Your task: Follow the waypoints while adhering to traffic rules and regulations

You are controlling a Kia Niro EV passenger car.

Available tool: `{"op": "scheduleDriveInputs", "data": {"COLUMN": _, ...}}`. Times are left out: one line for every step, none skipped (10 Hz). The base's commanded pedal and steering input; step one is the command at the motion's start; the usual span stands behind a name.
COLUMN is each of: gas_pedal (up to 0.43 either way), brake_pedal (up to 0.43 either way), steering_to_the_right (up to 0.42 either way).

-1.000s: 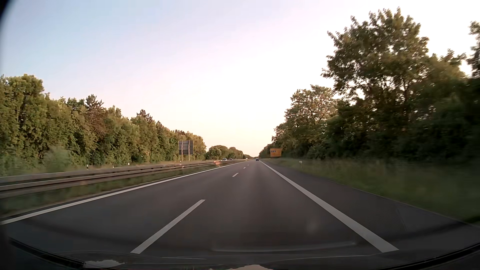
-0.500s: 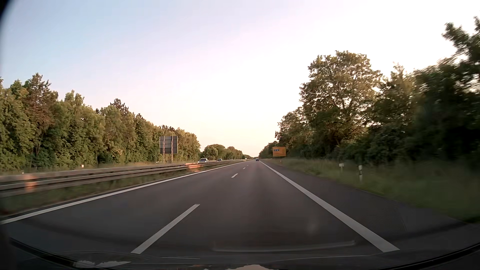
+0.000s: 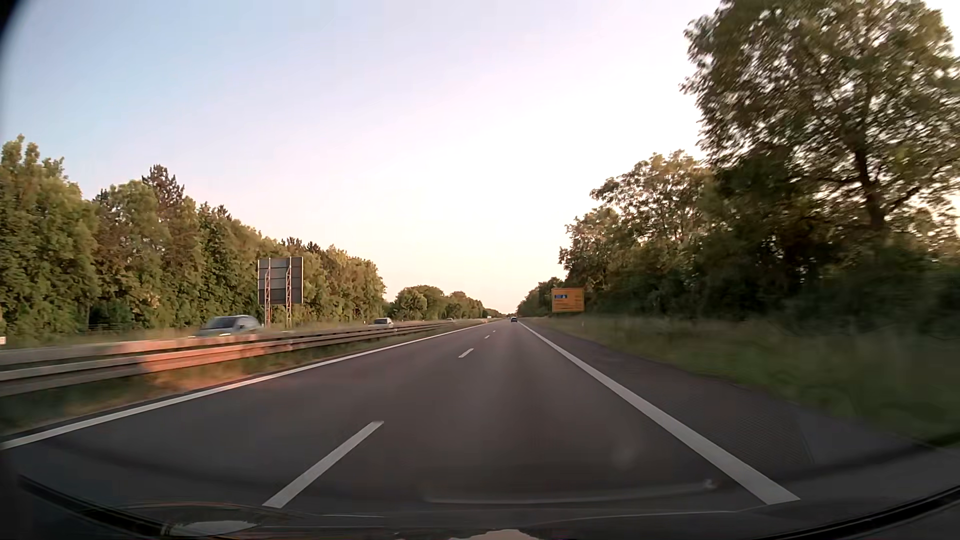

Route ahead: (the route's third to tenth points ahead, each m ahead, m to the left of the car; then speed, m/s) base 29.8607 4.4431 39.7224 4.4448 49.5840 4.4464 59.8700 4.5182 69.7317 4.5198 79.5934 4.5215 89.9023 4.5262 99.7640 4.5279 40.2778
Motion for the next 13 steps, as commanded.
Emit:
{"op": "scheduleDriveInputs", "data": {"gas_pedal": 0.421, "brake_pedal": 0.012, "steering_to_the_right": -0.001}}
{"op": "scheduleDriveInputs", "data": {"gas_pedal": 0.421, "brake_pedal": 0.018, "steering_to_the_right": 0.0}}
{"op": "scheduleDriveInputs", "data": {"gas_pedal": 0.421, "brake_pedal": 0.018, "steering_to_the_right": -0.001}}
{"op": "scheduleDriveInputs", "data": {"gas_pedal": 0.421, "brake_pedal": 0.018, "steering_to_the_right": -0.001}}
{"op": "scheduleDriveInputs", "data": {"gas_pedal": 0.429, "brake_pedal": 0.018, "steering_to_the_right": -0.001}}
{"op": "scheduleDriveInputs", "data": {"gas_pedal": 0.429, "brake_pedal": 0.018, "steering_to_the_right": -0.001}}
{"op": "scheduleDriveInputs", "data": {"gas_pedal": 0.429, "brake_pedal": 0.018, "steering_to_the_right": -0.001}}
{"op": "scheduleDriveInputs", "data": {"gas_pedal": 0.429, "brake_pedal": 0.018, "steering_to_the_right": -0.001}}
{"op": "scheduleDriveInputs", "data": {"gas_pedal": 0.429, "brake_pedal": 0.018, "steering_to_the_right": -0.001}}
{"op": "scheduleDriveInputs", "data": {"gas_pedal": 0.429, "brake_pedal": 0.018, "steering_to_the_right": -0.001}}
{"op": "scheduleDriveInputs", "data": {"gas_pedal": 0.429, "brake_pedal": 0.018, "steering_to_the_right": -0.001}}
{"op": "scheduleDriveInputs", "data": {"gas_pedal": 0.429, "brake_pedal": 0.018, "steering_to_the_right": -0.001}}
{"op": "scheduleDriveInputs", "data": {"gas_pedal": 0.441, "brake_pedal": 0.018, "steering_to_the_right": -0.001}}
